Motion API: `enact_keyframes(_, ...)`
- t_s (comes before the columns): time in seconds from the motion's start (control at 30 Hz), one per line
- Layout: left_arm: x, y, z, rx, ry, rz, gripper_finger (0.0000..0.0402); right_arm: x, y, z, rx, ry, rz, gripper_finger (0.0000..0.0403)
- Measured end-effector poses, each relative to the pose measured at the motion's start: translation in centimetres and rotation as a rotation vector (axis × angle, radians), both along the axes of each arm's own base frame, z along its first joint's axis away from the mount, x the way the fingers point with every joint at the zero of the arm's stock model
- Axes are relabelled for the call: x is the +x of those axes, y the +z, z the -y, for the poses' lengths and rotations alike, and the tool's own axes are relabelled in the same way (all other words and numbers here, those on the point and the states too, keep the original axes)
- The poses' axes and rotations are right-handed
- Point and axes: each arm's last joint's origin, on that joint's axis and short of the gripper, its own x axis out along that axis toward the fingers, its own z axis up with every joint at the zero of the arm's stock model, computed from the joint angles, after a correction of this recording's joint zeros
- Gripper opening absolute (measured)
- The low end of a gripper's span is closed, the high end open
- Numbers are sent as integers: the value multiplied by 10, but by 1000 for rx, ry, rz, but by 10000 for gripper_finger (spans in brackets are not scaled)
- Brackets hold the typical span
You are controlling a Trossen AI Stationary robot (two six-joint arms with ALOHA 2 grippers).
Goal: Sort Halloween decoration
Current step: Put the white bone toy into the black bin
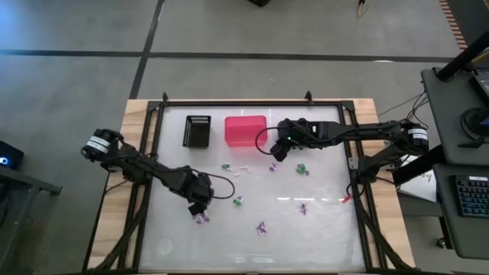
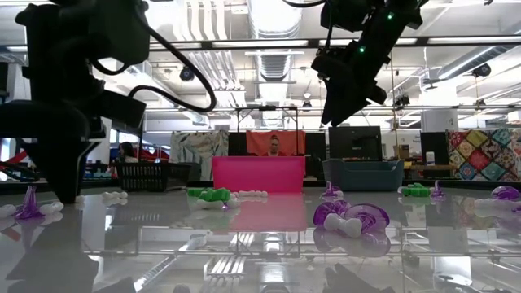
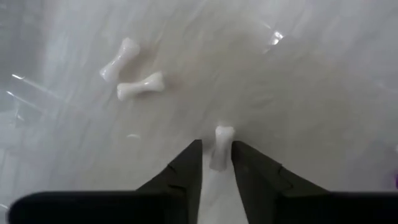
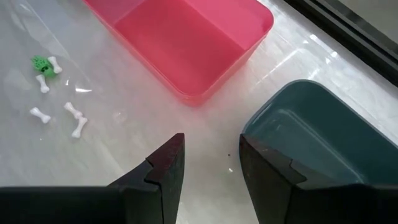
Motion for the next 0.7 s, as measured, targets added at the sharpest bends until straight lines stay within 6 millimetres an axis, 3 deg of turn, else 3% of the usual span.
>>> enact_keyframes(0.17, 0, 2, 0, -10, -7, 13, 8, 0, 0, 0, -1, 2, -1, 146)
enact_keyframes(0.37, -2, 11, 0, -22, -39, 43, 2, 0, 0, 0, -5, 7, -4, 146)
enact_keyframes(0.7, -9, 51, -6, -10, -149, 249, 1, 3, 1, -8, -28, 69, -3, 146)
